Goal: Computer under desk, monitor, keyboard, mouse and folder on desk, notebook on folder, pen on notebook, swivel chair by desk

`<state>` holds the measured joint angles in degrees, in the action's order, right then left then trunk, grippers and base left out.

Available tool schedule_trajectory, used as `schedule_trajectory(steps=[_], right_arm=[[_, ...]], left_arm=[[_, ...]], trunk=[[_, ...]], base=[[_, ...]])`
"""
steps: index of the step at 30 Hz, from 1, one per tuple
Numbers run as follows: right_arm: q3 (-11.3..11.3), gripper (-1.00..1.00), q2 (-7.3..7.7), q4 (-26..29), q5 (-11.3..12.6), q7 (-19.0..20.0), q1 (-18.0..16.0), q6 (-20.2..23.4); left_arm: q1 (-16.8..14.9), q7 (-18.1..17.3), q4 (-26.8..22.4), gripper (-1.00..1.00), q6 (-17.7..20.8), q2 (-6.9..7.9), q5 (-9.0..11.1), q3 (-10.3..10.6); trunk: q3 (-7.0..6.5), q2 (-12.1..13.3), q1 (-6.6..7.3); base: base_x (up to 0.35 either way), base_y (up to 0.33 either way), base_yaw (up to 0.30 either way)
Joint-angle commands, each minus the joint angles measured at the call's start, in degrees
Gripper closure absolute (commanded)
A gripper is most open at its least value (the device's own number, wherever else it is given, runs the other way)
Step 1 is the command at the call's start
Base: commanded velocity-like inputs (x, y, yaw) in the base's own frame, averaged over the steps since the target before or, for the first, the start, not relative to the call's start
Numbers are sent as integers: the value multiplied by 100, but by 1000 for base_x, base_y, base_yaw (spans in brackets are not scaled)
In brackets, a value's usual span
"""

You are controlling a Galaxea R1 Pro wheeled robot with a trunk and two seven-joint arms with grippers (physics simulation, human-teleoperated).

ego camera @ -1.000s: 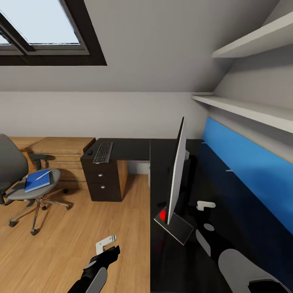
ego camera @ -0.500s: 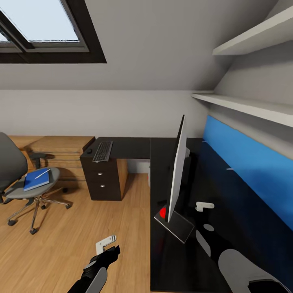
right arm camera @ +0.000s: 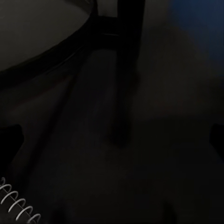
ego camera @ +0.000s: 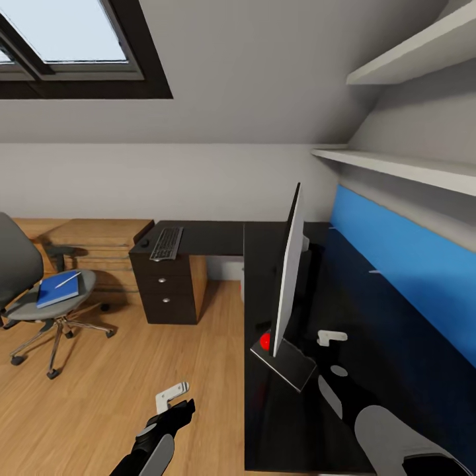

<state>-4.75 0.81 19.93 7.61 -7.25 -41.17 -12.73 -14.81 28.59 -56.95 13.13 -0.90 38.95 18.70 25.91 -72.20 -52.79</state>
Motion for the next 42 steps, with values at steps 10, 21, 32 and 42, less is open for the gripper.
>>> schedule_trajectory(steps=[10, 21, 32, 42], right_arm=[[-60, -100, -2, -6, 53, -22, -5, -15], [-61, -100, -2, -6, 48, -22, -5, -19], [-65, -100, -2, -6, 43, 203, -5, -19], [-68, -100, -2, -6, 29, 463, -5, -23]], left_arm=[[-4, 41, -9, -100, 14, 2, 34, 19], [-4, 37, -9, -100, 14, -2, 29, 30], [-4, 33, -9, -100, 14, 1, -6, 45], [-4, 32, -9, -100, 14, -2, -18, 50]], trunk=[[186, -406, -220], [276, -607, -330], [276, -607, -330], [276, -607, -330]], base=[[0, 0, 0], [0, 0, 0], [0, 0, 0], [0, 0, 0]])
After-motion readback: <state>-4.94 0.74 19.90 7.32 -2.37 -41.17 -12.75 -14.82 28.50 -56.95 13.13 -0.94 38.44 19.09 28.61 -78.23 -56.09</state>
